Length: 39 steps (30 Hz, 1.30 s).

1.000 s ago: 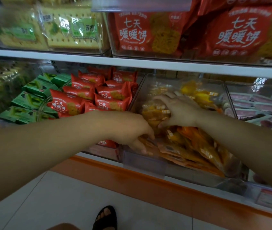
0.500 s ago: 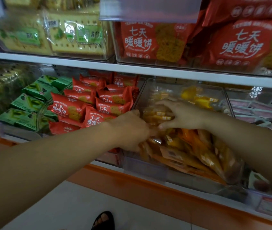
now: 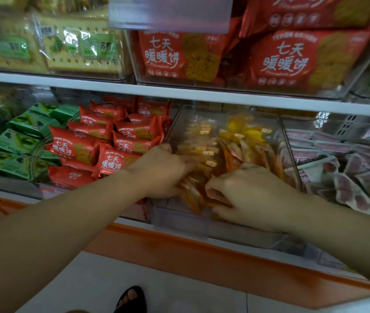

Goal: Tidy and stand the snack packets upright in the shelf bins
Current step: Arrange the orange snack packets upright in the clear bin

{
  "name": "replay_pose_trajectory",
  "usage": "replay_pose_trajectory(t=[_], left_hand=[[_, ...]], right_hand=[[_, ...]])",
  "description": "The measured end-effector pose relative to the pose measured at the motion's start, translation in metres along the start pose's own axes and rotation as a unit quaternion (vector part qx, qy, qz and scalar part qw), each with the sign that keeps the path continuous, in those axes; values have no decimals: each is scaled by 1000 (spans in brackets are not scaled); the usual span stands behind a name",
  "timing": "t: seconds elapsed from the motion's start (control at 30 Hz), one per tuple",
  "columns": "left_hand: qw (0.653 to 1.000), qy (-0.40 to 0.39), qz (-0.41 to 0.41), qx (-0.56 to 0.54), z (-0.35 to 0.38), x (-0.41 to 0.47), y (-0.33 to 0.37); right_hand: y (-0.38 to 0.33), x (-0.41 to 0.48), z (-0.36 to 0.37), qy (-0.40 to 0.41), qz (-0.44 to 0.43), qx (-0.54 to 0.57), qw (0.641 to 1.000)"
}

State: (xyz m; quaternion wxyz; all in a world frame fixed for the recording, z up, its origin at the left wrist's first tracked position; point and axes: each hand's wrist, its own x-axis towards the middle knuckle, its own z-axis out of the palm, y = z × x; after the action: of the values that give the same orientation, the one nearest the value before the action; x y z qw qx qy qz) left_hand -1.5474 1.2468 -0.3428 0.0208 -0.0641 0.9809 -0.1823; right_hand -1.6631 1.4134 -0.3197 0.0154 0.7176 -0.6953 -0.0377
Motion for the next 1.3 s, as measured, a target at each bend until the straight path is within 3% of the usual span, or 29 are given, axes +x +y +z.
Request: replay_pose_trajectory(t=[0.23, 0.4, 0.53, 0.67, 0.83, 0.97, 1.17, 1.3], left_hand=[[996, 10, -64, 64, -8, 10, 7], [990, 17, -119, 68, -2, 8, 13], [988, 47, -117, 87, 0, 3, 13], [990, 30, -96, 98, -5, 10, 7], [992, -8, -111, 65, -8, 13, 5], [992, -11, -110, 57, -8, 11, 4], [993, -36, -105, -35, -13, 12, -3], [985, -49, -98, -130, -18, 12, -12]], right_hand=[[19, -28, -15, 10, 31, 33, 999], [28, -41, -9, 81, -3, 63, 995], [31, -45, -7, 96, 17, 77, 992], [24, -42, -8, 84, 13, 70, 994], [23, -48, -16, 67, 7, 97, 993], [22, -62, -23, 113, -1, 135, 984], [14, -46, -15, 188, 29, 71, 979], [5, -14, -12, 136, 52, 34, 989]])
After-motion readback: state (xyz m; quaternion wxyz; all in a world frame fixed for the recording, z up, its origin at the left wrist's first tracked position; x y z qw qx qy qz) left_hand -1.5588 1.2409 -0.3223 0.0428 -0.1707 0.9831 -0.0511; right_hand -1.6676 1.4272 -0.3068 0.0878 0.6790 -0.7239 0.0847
